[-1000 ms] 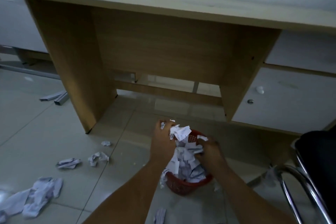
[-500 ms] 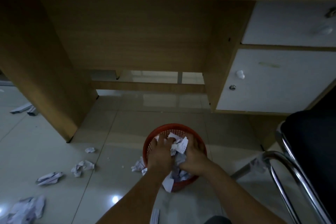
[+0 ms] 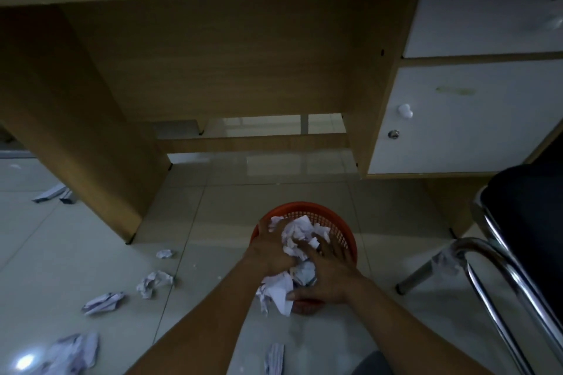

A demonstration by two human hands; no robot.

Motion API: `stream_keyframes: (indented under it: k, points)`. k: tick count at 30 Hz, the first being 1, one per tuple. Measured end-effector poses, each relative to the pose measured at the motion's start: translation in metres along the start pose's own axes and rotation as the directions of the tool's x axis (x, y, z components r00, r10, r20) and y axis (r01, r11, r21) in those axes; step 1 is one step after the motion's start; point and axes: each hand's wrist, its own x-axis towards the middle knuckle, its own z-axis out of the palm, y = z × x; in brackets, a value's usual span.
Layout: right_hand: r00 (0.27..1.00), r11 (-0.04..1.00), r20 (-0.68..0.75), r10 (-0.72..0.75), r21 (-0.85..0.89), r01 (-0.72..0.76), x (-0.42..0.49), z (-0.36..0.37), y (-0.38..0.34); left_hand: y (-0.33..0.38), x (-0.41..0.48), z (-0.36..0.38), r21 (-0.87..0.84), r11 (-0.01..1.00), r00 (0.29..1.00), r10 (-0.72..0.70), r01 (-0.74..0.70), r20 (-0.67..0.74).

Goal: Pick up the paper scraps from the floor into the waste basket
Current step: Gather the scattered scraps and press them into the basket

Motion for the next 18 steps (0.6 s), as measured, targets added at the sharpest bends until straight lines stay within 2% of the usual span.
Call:
stream_keyframes:
  k: [2, 4, 8, 11, 15, 16, 18]
  points:
    - [1.000, 1.000, -0.004, 0.016, -0.012, -0.016, 0.005, 0.003, 0.001, 0.005, -0.009, -0.017, 0.057, 0.998, 1.000, 0.008, -0.007, -0.008]
    - [0.999, 0.999, -0.008, 0.032, -0.016, -0.032, 0.011, 0.007, 0.003, 0.006, -0.017, -0.032, 0.199, 0.979, 0.998, 0.056, -0.050, -0.022]
    - [0.998, 0.997, 0.022, 0.064, -0.036, -0.063, 0.014, 0.008, 0.002, -0.004, -0.026, -0.036, 0.533, 0.824, 0.979, 0.123, -0.192, 0.162]
    - [0.997, 0.998, 0.041, 0.058, -0.004, -0.058, 0.015, 0.003, -0.001, -0.016, -0.023, -0.022, 0.595, 0.773, 0.968, 0.095, -0.220, 0.234]
    - [0.999, 0.964, 0.033, -0.006, 0.264, -0.002, 0.013, -0.013, 0.006, -0.016, -0.009, -0.004, 0.748, 0.596, 0.956, 0.173, -0.293, 0.236]
    - [1.000, 0.959, 0.022, -0.022, 0.283, 0.015, 0.012, -0.015, 0.009, -0.014, -0.006, -0.001, 0.760, 0.577, 0.954, 0.187, -0.300, 0.235]
    - [0.999, 0.984, 0.034, -0.026, 0.180, 0.020, 0.014, -0.015, 0.014, -0.009, 0.002, 0.005, 0.782, 0.551, 0.956, 0.157, -0.292, 0.246]
